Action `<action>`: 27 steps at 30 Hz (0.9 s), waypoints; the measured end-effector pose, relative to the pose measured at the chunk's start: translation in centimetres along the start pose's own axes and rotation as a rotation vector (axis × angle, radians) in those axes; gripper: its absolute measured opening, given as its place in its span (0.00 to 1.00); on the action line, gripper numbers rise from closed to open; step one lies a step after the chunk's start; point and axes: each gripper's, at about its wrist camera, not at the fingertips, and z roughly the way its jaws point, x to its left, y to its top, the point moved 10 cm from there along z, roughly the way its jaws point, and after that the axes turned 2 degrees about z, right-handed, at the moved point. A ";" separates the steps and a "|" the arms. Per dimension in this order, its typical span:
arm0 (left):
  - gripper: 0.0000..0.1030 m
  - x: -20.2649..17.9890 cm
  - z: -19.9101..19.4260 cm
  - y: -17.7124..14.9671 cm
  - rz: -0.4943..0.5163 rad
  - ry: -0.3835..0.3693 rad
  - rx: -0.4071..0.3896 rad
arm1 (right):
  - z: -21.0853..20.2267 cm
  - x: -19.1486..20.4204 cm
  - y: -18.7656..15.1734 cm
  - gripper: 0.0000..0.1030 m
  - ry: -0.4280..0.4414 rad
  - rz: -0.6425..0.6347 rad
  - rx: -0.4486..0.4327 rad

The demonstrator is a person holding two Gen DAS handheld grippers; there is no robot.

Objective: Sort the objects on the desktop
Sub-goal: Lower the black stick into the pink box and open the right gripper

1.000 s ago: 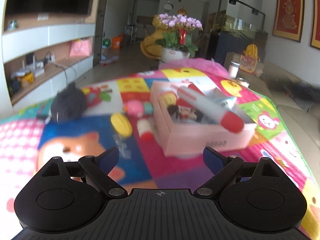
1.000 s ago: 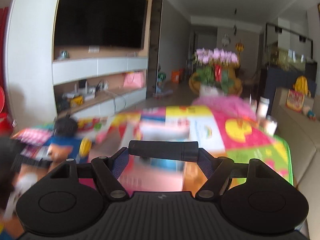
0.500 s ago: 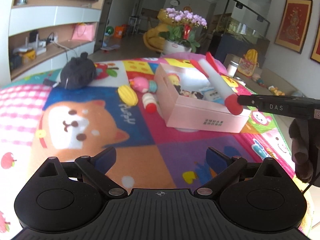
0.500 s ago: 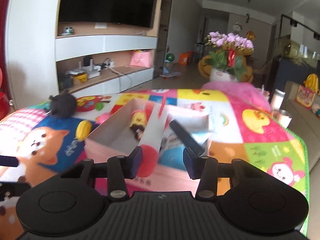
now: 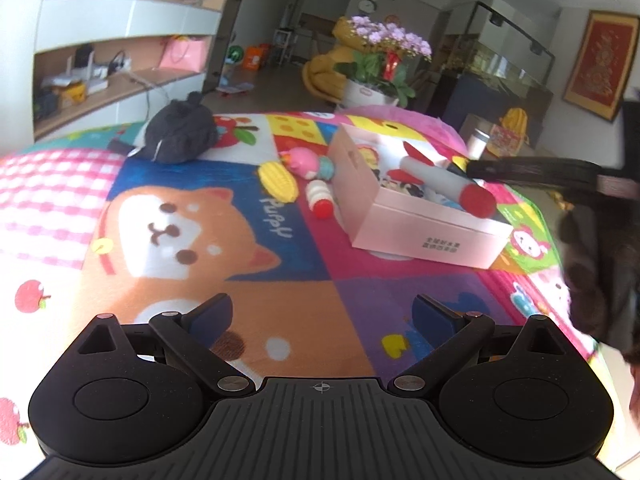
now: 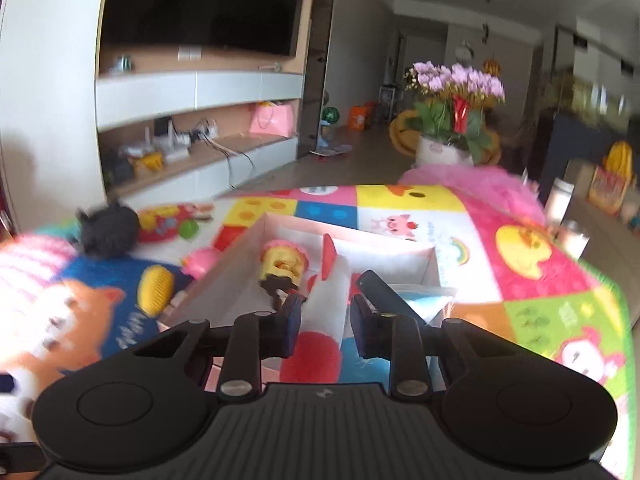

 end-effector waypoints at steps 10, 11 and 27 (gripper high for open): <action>0.97 -1.6 1.2 -1.4 0.127 0.054 0.001 | -3.0 0.4 -3.6 0.26 0.045 -0.062 0.045; 0.97 -1.5 1.2 -1.4 0.126 0.056 0.002 | -2.4 0.4 -3.7 0.22 0.042 -0.043 0.065; 0.97 1.7 0.8 -1.7 0.059 0.117 0.000 | -0.2 2.9 -1.4 0.20 0.044 -0.077 -0.014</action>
